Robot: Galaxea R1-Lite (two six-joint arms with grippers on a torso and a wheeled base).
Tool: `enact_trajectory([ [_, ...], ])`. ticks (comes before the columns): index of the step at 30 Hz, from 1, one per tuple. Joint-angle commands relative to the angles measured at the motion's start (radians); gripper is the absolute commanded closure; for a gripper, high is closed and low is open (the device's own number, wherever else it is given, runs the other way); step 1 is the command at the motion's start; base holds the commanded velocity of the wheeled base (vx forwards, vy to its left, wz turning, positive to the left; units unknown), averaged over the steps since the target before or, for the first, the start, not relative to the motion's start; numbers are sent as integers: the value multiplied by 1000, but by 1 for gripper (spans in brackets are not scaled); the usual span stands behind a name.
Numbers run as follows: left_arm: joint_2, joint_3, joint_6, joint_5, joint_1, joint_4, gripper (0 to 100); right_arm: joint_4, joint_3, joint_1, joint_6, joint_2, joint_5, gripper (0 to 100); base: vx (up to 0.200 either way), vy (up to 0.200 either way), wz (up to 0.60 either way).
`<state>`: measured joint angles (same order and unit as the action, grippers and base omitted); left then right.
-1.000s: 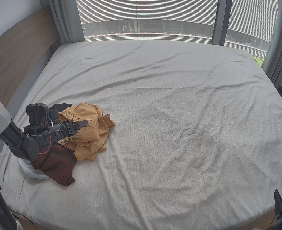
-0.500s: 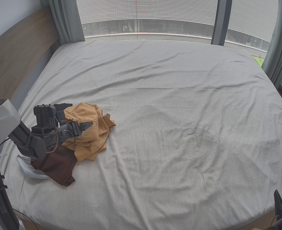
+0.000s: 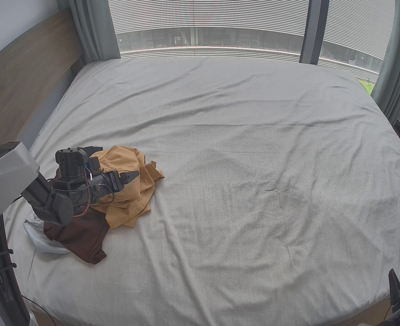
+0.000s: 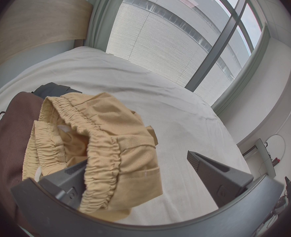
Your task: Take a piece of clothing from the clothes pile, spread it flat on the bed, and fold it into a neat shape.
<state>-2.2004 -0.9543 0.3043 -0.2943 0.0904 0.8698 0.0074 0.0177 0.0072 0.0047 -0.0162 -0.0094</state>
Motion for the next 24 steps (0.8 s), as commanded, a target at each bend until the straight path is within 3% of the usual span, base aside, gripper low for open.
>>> enact_trajectory([
  [1,-21,-6,7,1,2,18,0,-1,-16,0,0,16,0,0,0,0,0],
  [13,-36,-8,16,7,-8,38,0,-3,-16,0,0,16,0,0,0,0,0],
  [14,-39,-9,18,9,-8,40,100,-3,-16,0,0,16,0,0,0,0,0],
  [24,-38,-11,39,7,-5,57,100,-3,-16,0,1,16,0,0,0,0,0],
])
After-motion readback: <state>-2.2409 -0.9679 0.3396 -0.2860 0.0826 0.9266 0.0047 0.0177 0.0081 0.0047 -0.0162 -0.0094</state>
